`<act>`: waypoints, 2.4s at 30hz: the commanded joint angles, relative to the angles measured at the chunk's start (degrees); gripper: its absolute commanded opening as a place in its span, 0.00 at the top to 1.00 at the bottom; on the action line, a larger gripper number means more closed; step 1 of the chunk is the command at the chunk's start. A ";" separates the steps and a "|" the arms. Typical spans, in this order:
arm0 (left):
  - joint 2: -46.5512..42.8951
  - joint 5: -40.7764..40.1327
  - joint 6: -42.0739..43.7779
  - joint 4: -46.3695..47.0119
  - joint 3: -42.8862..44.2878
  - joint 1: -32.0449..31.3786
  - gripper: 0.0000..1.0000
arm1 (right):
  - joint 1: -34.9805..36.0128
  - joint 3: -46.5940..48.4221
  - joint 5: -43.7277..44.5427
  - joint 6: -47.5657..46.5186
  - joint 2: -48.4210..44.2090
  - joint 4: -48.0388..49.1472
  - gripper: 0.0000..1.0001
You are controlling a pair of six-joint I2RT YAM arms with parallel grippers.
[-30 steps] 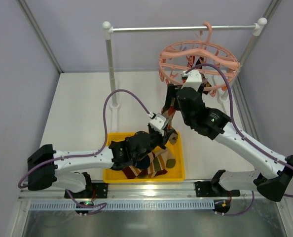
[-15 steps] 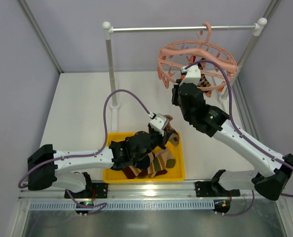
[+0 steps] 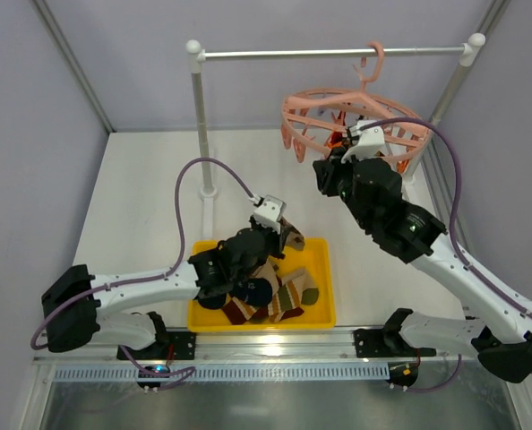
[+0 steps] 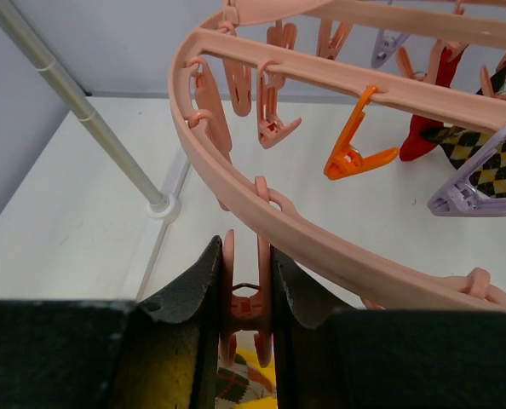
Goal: Remove the socks clipped to the hanger
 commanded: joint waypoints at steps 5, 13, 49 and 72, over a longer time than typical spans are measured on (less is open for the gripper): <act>-13.24 4.33 1.38 -6.06 -3.58 0.12 1.00 | 0.10 -2.37 -2.95 -0.96 -3.87 2.45 0.57; -28.98 16.72 2.70 -21.44 -4.56 0.12 1.00 | 0.10 -5.79 -5.85 -0.43 -6.15 3.24 0.08; -6.40 -13.48 -11.39 -54.42 17.11 -1.55 0.00 | -0.34 -11.86 -1.74 -4.99 -22.41 -1.50 0.00; 23.64 37.45 -6.78 -9.19 40.88 11.37 0.00 | -9.39 -10.55 18.92 -10.89 -34.89 -3.09 0.00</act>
